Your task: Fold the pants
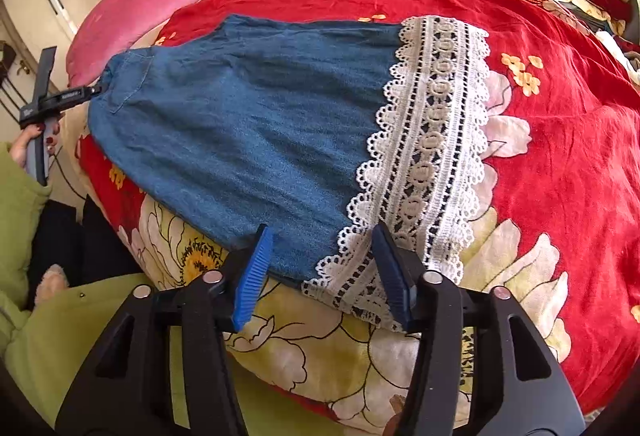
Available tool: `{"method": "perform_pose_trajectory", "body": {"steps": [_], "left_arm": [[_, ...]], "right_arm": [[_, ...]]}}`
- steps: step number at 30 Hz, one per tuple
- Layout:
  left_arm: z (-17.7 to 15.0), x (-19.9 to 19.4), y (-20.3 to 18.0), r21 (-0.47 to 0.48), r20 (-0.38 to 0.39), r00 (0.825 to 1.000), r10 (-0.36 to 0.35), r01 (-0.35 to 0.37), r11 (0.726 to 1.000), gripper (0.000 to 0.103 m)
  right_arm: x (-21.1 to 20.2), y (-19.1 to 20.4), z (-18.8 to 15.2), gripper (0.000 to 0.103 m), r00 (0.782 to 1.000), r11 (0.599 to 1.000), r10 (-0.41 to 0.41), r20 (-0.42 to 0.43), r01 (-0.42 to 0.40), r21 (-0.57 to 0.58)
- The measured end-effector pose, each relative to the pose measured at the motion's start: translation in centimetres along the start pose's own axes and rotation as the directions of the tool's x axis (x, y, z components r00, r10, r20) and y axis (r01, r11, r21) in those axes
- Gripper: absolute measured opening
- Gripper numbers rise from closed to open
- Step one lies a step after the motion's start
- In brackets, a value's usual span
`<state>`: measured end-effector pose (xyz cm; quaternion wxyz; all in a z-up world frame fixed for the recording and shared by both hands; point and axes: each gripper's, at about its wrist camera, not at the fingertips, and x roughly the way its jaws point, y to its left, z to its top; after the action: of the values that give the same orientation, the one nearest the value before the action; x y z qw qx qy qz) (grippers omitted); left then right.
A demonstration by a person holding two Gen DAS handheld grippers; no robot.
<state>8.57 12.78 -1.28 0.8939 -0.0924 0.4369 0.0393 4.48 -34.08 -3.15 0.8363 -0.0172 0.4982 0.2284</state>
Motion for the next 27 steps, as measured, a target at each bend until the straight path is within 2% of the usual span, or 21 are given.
{"method": "perform_pose_trajectory", "body": {"steps": [1,4,8,9,10,14,17,20,24,27], "left_arm": [[0.3,-0.6,0.0,-0.003,0.019,1.000,-0.003,0.003,1.000,0.052],[1.2,-3.4,-0.8,0.034,0.097,0.995,0.013,-0.016,0.999,0.067],[3.1,-6.2,-3.4,0.092,0.171,0.981,-0.086,0.071,0.993,0.080],[3.5,-6.4,-4.2,0.111,0.177,0.978,-0.112,0.093,0.990,0.085],[3.9,-6.4,-5.1,0.134,0.176,0.975,-0.133,0.110,0.985,0.085],[5.4,-4.5,-9.6,0.241,0.130,0.972,-0.198,0.163,0.957,0.085],[6.3,-2.0,-12.3,0.281,0.063,0.964,-0.259,0.232,0.931,0.085],[6.9,0.4,-14.3,0.315,0.023,0.963,-0.270,0.249,0.916,0.085],[7.4,4.1,-16.6,0.332,-0.050,0.942,-0.332,0.330,0.884,0.085],[7.6,6.7,-18.3,0.350,-0.102,0.930,-0.354,0.366,0.862,0.085]], "right_arm": [[-0.1,0.1,0.1,0.050,1.000,1.000,0.006,0.001,-0.006,-0.005],[-1.2,-0.2,0.5,0.050,0.999,0.999,0.037,0.031,-0.038,0.004],[-3.6,-2.1,2.0,0.052,0.990,0.999,0.013,0.140,-0.020,0.046],[-4.0,-2.8,2.5,0.053,0.987,0.998,0.002,0.162,-0.012,0.062],[-4.2,-3.4,3.1,0.054,0.984,0.997,-0.010,0.176,-0.004,0.080],[-4.0,-6.6,5.9,0.055,0.977,0.986,-0.041,0.208,0.006,0.165],[-3.0,-8.1,8.2,0.055,0.977,0.981,-0.031,0.211,-0.011,0.191],[-1.6,-9.7,10.3,0.055,0.980,0.977,-0.030,0.195,-0.012,0.214],[1.0,-11.6,12.2,0.055,0.988,0.970,-0.008,0.155,-0.030,0.241],[3.2,-12.6,12.5,0.055,0.993,0.968,0.016,0.114,-0.044,0.248]]}}
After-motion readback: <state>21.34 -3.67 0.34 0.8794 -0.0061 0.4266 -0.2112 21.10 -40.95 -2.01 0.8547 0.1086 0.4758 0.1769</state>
